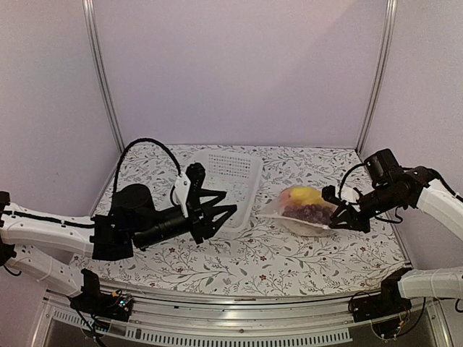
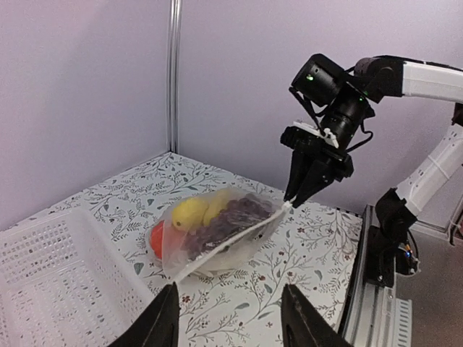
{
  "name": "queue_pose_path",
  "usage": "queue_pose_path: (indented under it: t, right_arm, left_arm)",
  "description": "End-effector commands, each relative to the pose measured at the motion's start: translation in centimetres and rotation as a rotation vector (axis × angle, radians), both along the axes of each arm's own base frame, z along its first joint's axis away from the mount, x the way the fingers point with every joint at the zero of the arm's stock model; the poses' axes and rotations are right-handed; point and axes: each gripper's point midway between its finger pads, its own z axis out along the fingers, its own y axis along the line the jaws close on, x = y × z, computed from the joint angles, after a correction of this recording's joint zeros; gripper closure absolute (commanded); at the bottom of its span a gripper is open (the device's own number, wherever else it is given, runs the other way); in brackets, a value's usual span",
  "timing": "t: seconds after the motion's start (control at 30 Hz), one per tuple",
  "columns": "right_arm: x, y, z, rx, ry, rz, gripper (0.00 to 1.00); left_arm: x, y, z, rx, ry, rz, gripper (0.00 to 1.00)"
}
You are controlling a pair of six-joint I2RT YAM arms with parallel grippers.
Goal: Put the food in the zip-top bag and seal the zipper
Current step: Set the zipper food storage bag at the center of the board, then reset both arms
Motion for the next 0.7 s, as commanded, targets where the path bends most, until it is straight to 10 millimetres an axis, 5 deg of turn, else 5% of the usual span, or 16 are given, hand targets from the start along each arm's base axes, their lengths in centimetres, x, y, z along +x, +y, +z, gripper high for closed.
queue_pose_path:
  t: [0.0,0.1,0.2,0.33,0.43,0.53,0.67]
  right_arm:
    - [-5.2,0.7,-4.1,-0.009,0.113,0.134,0.71]
    - [-7.1,0.1,-5.2,-0.041,0.223,0.158,0.58]
    - [-6.4,0.9,-0.9,0.009,0.151,0.186,0.55]
    - [-2.8,1.9,5.8,0.137,-0.068,0.107,0.48]
    - [2.4,1.3,10.1,0.222,-0.231,-0.106,0.33]
    - [7.7,-1.8,14.1,0.305,-0.393,-0.378,0.02]
    - [10.6,-5.9,18.7,0.527,-0.497,-0.64,0.01]
  left_arm:
    - [0.0,0.2,-0.5,0.056,0.044,-0.001,0.52]
    - [2.2,2.1,-1.0,0.089,0.098,0.152,0.36]
    - [5.1,5.2,-0.5,0.125,0.133,0.34,0.22]
    - [7.9,8.8,0.6,0.148,0.156,0.472,0.19]
    - [9.5,11.1,0.8,0.207,0.16,0.557,0.18]
    - [11.0,13.0,1.6,0.247,0.156,0.641,0.14]
    - [13.5,16.2,2.9,0.25,0.153,0.782,0.06]
